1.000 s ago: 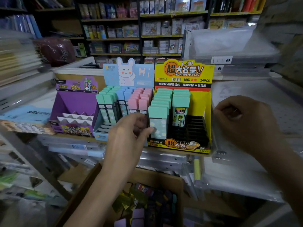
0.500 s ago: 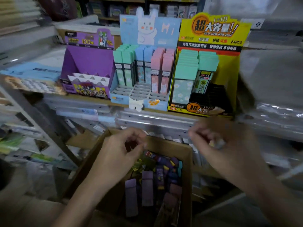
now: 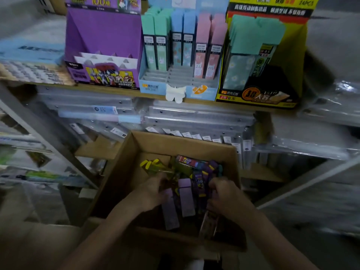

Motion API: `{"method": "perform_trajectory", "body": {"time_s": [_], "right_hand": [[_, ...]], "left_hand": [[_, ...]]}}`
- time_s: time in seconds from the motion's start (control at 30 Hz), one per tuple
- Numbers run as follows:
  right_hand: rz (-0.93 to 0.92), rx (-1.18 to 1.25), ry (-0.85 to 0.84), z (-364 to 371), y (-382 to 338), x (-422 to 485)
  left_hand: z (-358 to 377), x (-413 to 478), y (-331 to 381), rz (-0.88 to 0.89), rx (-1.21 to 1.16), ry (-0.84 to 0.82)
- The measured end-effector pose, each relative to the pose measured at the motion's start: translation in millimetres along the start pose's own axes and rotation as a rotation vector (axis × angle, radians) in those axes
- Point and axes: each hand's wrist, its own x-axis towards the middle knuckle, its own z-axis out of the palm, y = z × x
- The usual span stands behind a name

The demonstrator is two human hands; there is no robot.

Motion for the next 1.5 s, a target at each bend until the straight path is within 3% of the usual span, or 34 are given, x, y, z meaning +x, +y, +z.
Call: {"method": "perform_trajectory", "body": {"time_s": [0.2, 0.47, 0.57, 0.7, 0.77, 1.13, 1.33, 1.5], "right_hand": [[0.120, -0.281, -0.091, 13.1, -7.6, 4.4], [0.135, -0.537, -0.147, 35.1, -5.9, 11.7], [0.101, -0.409, -0.124, 41.5, -0.2, 13.0], [0.046, 0.138, -0.038, 42.3, 2.5, 15.8], [0.042, 0.244, 0.003, 42.6, 1.3, 17.8], [0.248, 0.464, 0.175, 60.2, -22.9, 44.2], [0.149, 0.341, 0.185, 69.9, -25.7, 37.4], [0.143, 0.389, 0.139, 75.3, -20.4, 29.7]], "left_hand": [[16.9, 19.7, -3.0, -0.097, 0.179, -0.084], [21.9, 25.6, -7.4, -0.145, 0.114, -0.055], [23.0, 24.3, -12.1, -0.154, 0.047, -0.068], [23.3, 25.2, -16.9, -0.142, -0.075, -0.082], [20.7, 25.3, -16.7, -0.117, -0.039, -0.098], [11.3, 23.5, -1.0, -0.162, -0.257, -0.025], [17.2, 16.7, -6.6, -0.275, -0.299, -0.023], [21.8, 16.3, -3.4, -0.302, -0.346, -0.080]]}}
